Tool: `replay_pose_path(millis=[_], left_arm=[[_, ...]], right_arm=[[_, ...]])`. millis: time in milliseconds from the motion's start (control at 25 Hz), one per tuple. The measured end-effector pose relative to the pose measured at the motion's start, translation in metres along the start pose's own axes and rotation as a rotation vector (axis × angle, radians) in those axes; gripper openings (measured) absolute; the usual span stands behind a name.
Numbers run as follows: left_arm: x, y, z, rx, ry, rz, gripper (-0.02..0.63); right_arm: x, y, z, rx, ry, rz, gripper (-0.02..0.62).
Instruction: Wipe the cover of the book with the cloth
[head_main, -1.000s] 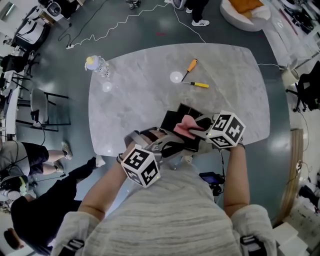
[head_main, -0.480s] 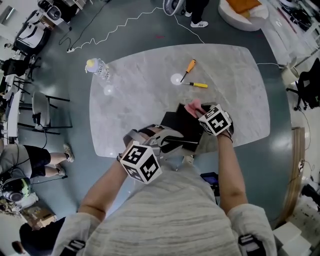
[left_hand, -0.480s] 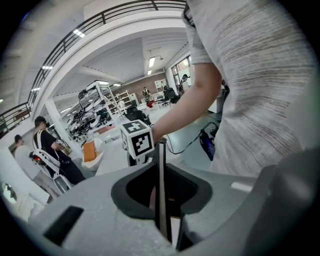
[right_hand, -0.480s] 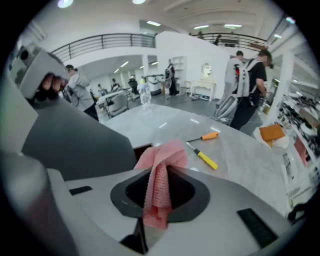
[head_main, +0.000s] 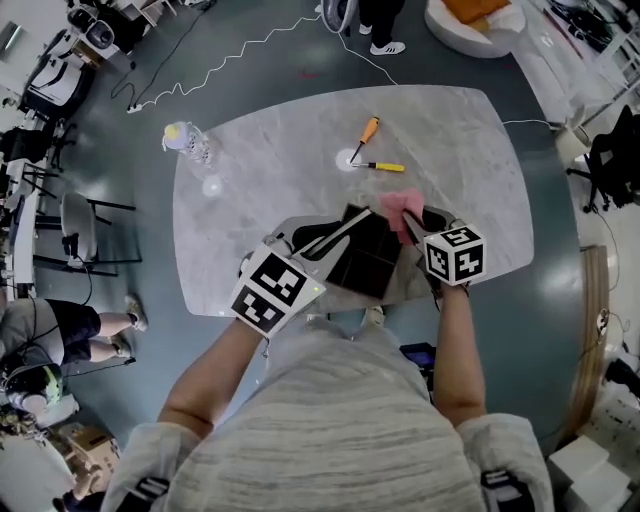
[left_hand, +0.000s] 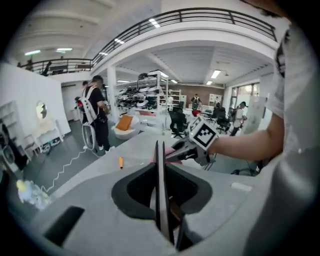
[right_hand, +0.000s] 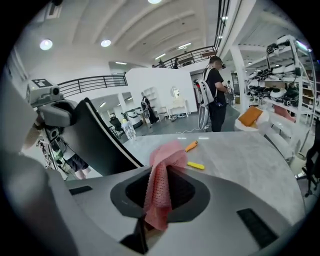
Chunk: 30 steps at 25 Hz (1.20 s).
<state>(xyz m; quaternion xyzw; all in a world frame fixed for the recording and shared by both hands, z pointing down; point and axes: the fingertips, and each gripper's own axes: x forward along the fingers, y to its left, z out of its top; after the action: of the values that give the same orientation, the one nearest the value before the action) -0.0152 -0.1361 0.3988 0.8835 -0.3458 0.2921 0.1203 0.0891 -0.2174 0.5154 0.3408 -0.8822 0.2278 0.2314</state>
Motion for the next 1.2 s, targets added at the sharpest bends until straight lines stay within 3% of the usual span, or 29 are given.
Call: replay_pose_path(millis=[200, 400, 560, 680, 880, 1200], left_arm=[[-0.008, 0.015, 0.003, -0.232, -0.03, 0.06, 0.074], [-0.014, 0.023, 0.0, -0.412, -0.098, 0.13, 0.074], [-0.019, 0.026, 0.001, -0.545, -0.168, 0.137, 0.074], [-0.019, 0.026, -0.001, -0.563, -0.179, 0.174, 0.074], [-0.017, 0.032, -0.027, -0.547, -0.121, 0.261, 0.074], [-0.005, 0.033, -0.067, -0.621, -0.064, 0.277, 0.074]], right_arm=[[-0.011, 0.001, 0.004, 0.01, -0.032, 0.007, 0.052], [-0.018, 0.002, 0.001, -0.003, -0.04, 0.019, 0.052], [-0.02, 0.006, 0.0, -0.014, -0.039, 0.035, 0.052], [-0.023, 0.009, 0.001, -0.016, -0.045, 0.048, 0.052], [-0.025, 0.012, -0.001, -0.02, -0.049, 0.059, 0.052], [-0.024, 0.021, -0.002, -0.024, -0.05, 0.07, 0.052]])
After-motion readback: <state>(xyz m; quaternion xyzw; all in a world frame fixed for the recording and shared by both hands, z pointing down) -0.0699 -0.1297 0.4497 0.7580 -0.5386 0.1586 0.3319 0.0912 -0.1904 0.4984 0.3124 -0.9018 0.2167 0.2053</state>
